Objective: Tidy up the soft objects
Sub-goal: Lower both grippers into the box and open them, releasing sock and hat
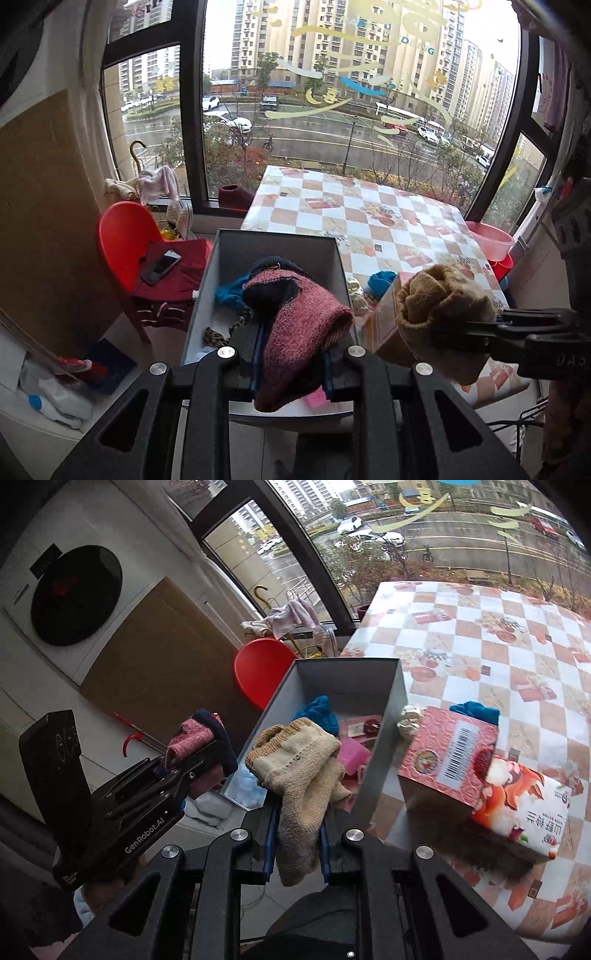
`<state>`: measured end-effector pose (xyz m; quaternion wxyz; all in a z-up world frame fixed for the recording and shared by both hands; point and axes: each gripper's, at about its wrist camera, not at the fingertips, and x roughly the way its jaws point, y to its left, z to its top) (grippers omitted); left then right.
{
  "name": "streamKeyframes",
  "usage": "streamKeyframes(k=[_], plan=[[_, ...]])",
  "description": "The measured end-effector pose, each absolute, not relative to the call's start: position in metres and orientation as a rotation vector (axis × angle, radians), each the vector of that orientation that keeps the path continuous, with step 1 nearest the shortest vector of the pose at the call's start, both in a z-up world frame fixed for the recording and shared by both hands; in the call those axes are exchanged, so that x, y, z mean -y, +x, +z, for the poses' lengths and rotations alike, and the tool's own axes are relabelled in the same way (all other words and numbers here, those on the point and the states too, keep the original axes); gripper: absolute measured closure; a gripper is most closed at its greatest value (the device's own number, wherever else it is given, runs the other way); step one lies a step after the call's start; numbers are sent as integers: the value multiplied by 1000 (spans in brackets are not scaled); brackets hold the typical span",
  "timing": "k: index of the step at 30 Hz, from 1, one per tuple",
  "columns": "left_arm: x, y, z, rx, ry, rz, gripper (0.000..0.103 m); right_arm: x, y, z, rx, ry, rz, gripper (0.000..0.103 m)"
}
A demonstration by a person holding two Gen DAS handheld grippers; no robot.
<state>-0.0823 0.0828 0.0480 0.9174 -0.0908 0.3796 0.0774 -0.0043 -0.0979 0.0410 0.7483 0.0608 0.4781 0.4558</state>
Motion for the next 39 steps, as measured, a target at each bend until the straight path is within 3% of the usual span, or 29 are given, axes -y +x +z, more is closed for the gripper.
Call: streamKeyframes(k=[13,39], plan=[[-144,-81,80,-710,-175,281,77,27,10,59,-1054,87,1074,84],[-151,30,-50,-1042,-235,249,77,-15,97,-30,-1217,-2,902,84]])
